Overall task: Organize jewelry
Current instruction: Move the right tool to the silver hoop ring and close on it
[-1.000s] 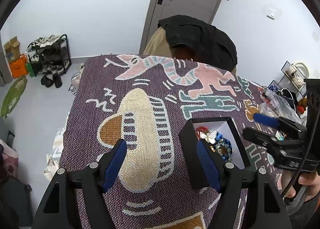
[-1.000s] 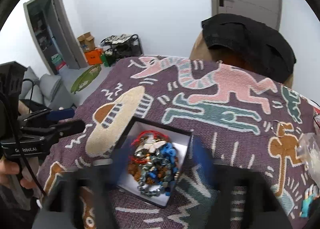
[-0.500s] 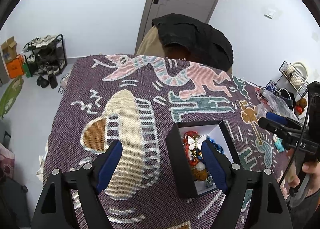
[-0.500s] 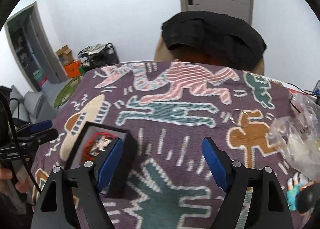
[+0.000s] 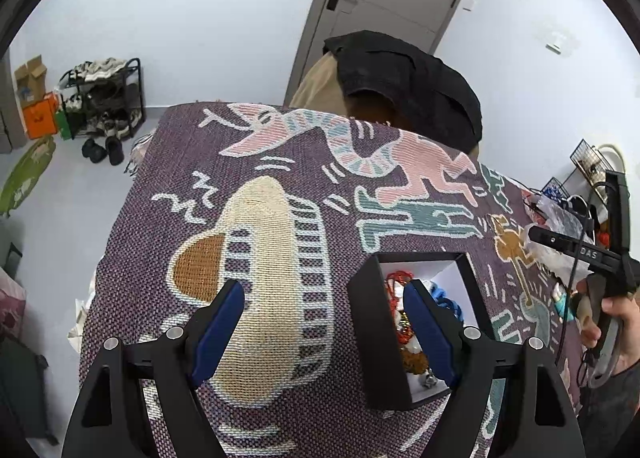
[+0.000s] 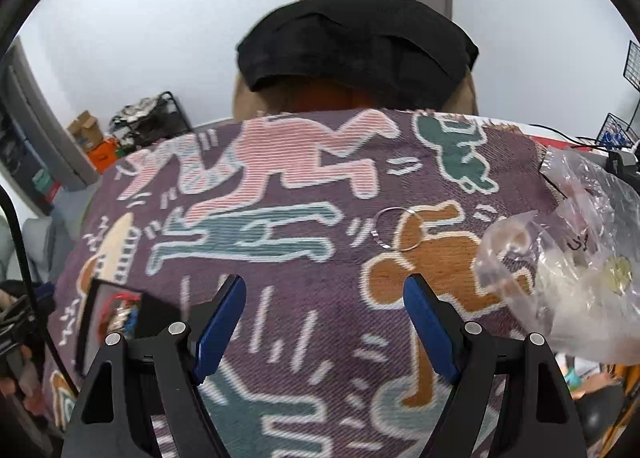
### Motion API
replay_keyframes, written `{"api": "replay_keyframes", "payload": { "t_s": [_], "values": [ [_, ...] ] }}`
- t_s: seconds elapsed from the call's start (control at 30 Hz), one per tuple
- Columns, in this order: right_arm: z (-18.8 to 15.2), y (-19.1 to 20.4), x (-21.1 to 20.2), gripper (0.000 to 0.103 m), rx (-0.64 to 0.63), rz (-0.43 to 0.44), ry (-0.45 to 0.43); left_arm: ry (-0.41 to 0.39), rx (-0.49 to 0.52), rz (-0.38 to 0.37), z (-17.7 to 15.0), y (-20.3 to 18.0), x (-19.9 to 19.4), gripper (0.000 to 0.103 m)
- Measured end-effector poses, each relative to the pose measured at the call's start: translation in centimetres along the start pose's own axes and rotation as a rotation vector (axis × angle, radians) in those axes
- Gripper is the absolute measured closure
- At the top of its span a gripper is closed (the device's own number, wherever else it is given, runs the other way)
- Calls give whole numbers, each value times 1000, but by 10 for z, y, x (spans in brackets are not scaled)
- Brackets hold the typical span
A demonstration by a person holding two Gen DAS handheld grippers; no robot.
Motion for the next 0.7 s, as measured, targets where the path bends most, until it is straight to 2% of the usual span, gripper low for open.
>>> {"api": "replay_keyframes", "payload": {
  "t_s": [0.2,0.7],
  "values": [
    [8,-19,28,22,54,-35,59,-9,-35,17,-2,18,-2,21],
    [19,-38,99,23,77,-129,148,-19,-111,63,-15,60,-15,21]
  ]
}}
Point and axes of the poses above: each gripper's, at about its wrist camera, not at the fingertips, and x roughly the way its jaws point, y to its left, z to its top, the point moved 9 cm from there along x, roughly the way its jaws point, and after that the axes turned 10 degrees about -z, right-handed, at the moved point
